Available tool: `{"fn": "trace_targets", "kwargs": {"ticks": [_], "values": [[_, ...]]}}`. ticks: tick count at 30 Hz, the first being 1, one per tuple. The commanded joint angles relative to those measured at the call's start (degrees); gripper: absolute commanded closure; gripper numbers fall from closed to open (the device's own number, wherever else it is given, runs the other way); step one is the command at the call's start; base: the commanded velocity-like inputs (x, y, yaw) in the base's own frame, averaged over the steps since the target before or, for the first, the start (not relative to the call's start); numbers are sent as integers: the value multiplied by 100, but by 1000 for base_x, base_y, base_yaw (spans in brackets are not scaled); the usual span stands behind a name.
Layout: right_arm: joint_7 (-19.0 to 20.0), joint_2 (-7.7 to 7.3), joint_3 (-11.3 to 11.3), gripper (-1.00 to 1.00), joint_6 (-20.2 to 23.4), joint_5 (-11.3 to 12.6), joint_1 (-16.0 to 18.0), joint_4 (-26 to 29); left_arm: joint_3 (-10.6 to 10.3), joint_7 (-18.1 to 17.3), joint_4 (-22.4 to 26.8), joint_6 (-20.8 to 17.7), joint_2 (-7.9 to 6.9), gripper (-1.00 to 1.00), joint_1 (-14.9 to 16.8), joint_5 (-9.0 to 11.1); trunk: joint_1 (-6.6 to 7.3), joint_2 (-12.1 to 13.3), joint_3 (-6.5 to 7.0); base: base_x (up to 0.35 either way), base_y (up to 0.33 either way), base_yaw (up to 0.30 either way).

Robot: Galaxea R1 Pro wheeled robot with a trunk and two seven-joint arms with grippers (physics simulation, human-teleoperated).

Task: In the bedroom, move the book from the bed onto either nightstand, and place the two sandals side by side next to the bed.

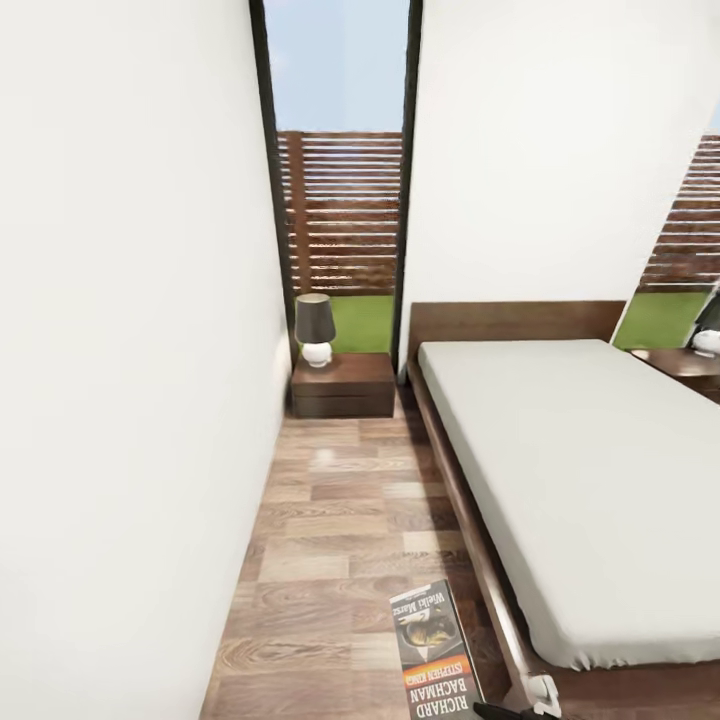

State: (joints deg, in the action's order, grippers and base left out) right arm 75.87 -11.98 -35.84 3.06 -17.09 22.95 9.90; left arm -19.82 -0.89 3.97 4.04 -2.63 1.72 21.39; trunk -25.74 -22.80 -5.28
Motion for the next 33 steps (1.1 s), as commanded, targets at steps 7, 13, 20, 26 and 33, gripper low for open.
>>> {"fn": "trace_targets", "kwargs": {"ticks": [7, 13, 20, 26, 33], "values": [[25, 6, -56, 100, 29, -49, 7, 3, -48, -8, -1, 22, -1, -100, 1, 58, -4, -12, -12, 79, 107, -165], [24, 9, -55, 100, 28, -49, 7, 3, -48, -8, -1, 20, -1, -100, -1, 58, -4, -12, -12, 62, 31, -34], [24, 24, -53, 100, 28, -52, 7, 3, -48, -8, -1, 20, -1, -100, 0, 58, -4, -12, -12, 145, -23, -9], [24, 34, -42, 100, 28, -54, 7, 3, -42, -8, -1, 21, -1, -100, 2, 58, -4, -12, -12, 91, -44, -2], [19, 37, -29, 100, 35, -56, 7, 6, -40, -8, 3, 21, 4, -100, 3, 58, -4, -12, -12, 21, -10, 0]]}}
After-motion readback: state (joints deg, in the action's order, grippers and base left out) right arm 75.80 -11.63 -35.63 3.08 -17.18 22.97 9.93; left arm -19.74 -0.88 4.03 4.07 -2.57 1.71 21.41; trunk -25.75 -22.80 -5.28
